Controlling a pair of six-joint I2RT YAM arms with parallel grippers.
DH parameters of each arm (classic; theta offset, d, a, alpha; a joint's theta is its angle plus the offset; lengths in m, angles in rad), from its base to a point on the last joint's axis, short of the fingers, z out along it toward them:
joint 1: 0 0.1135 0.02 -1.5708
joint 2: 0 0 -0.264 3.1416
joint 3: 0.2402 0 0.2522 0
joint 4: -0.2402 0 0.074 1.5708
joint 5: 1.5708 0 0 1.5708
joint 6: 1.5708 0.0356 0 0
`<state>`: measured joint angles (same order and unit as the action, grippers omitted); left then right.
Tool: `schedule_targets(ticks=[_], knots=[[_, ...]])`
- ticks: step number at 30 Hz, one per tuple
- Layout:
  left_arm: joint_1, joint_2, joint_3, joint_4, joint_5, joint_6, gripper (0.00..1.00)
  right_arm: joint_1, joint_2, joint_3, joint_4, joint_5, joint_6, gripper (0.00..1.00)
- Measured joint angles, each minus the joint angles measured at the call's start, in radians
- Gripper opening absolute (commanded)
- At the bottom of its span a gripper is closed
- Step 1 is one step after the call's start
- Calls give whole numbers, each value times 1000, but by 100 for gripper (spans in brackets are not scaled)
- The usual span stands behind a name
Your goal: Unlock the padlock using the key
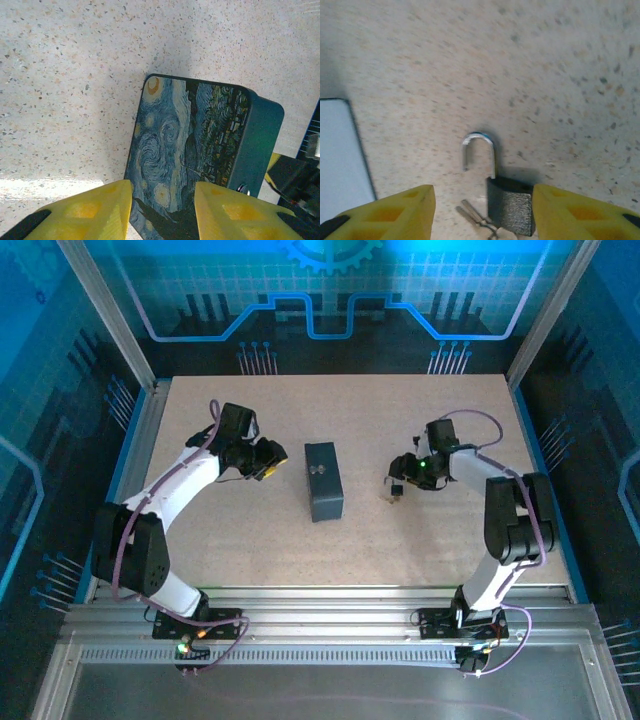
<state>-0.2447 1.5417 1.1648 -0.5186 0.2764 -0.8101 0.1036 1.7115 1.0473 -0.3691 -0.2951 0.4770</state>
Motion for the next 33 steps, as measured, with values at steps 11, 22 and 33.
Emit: schedule_targets(ticks=[11, 22, 33], knots=[[1, 0, 0, -1, -11, 0, 41, 334, -152, 180, -80, 39, 20, 100], [1, 0, 0, -1, -12, 0, 41, 579, -11, 382, -270, 244, 28, 100], [3, 0, -11, 0, -11, 0, 41, 633, 69, 442, -323, 306, 27, 99]])
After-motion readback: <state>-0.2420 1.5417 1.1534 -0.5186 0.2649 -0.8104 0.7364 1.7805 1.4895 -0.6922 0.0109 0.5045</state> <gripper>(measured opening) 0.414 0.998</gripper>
